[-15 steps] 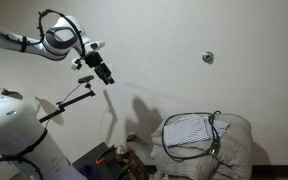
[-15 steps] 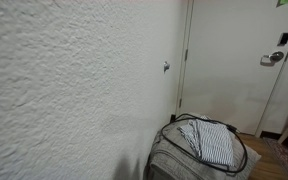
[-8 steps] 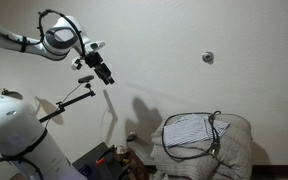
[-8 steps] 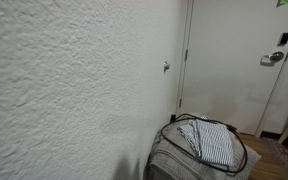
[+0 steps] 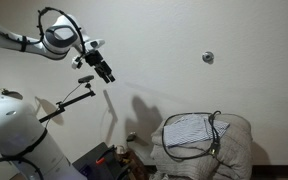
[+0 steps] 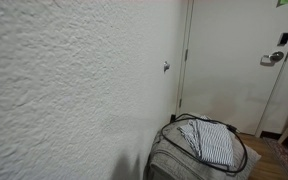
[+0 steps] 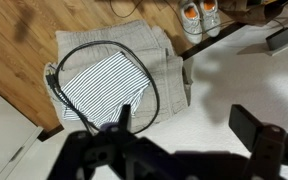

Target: Untangle the wire

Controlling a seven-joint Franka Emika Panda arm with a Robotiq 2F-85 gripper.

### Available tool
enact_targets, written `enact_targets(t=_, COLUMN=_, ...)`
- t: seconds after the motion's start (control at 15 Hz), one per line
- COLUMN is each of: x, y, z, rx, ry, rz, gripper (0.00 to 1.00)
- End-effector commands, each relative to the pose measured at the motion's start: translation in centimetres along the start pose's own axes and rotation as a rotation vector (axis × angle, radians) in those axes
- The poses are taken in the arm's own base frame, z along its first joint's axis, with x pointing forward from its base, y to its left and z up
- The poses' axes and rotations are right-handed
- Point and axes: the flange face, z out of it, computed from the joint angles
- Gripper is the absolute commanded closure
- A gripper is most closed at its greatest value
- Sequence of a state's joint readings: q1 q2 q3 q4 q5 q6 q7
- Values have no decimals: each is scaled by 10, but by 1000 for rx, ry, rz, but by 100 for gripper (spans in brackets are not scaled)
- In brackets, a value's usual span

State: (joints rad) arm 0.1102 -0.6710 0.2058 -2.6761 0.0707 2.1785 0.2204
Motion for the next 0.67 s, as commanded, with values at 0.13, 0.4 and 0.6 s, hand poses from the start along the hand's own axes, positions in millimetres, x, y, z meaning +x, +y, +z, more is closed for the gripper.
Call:
enact_targets(t=0.13, x=40, y=15, z=-32, rx=-38, ry=137, rz=87, gripper=0)
enact_targets(t=0.4, x=74, y=35, z=-45, rx=-46, ry=230, rz=192, gripper=0)
enact_targets(t=0.6, x=97, y=55, z=-43, rx=-62, ry=255, rz=255, gripper=0)
